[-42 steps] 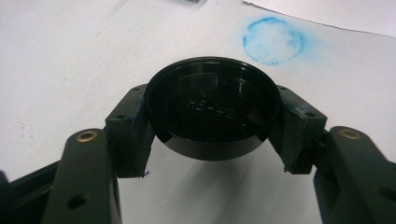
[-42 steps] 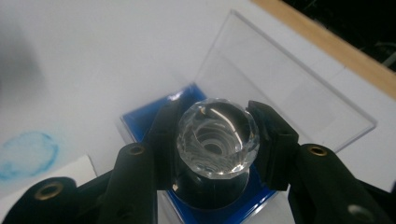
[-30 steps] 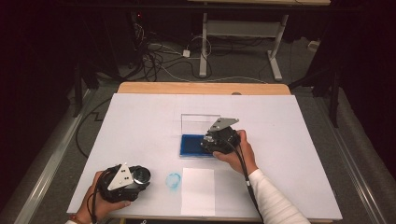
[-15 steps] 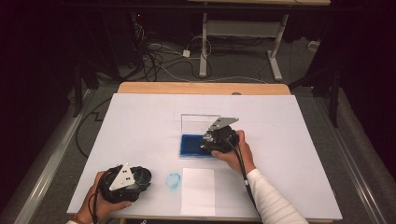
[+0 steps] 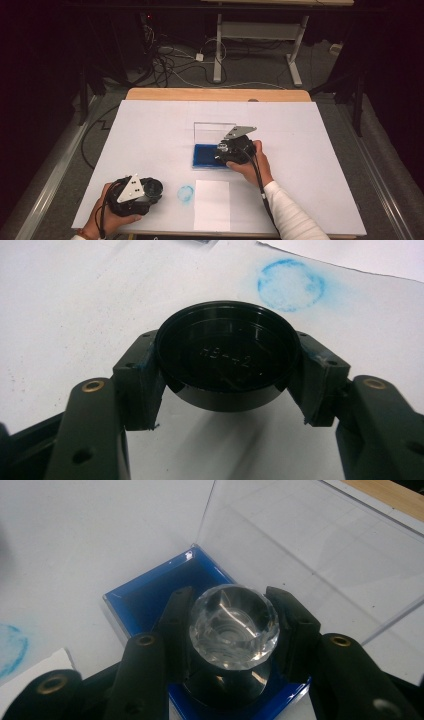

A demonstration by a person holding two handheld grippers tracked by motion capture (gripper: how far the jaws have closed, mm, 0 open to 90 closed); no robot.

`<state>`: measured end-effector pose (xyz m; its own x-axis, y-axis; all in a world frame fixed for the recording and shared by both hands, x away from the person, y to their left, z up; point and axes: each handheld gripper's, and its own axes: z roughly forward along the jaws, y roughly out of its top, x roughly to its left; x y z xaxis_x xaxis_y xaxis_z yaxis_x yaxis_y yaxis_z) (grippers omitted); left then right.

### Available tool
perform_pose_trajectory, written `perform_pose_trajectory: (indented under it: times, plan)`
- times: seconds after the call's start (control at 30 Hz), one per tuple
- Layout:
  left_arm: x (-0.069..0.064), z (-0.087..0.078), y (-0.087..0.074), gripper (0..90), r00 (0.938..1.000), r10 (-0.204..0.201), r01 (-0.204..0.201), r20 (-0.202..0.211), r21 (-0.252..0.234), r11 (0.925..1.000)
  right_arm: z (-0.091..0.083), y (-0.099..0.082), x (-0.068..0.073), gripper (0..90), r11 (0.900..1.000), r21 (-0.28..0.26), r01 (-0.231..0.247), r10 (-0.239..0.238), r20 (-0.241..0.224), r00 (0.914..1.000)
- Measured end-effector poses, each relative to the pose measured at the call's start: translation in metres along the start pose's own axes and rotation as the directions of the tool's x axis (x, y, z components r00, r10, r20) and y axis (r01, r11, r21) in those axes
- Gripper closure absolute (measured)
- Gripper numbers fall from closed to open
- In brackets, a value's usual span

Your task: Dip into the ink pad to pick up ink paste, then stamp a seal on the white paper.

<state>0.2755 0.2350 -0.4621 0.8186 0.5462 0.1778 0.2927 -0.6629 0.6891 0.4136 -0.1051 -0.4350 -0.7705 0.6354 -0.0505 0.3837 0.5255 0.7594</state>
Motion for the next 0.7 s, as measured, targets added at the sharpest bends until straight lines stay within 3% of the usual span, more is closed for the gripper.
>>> perform_pose_trajectory:
  times: [0.5,0.7]
  plan:
    - [0.003,0.000,-0.001,36.5,0.9999,-0.007,0.007,0.009,-0.007,0.9999,-0.005,0.002,0.004,57.5,0.9990,0.018,0.041,-0.042,0.017,0.9990]
    - [0.002,0.000,0.000,36.5,0.9999,-0.004,0.004,0.010,-0.005,1.0000,-0.021,0.008,0.005,57.4,0.9970,-0.034,0.070,-0.068,0.045,0.9966]
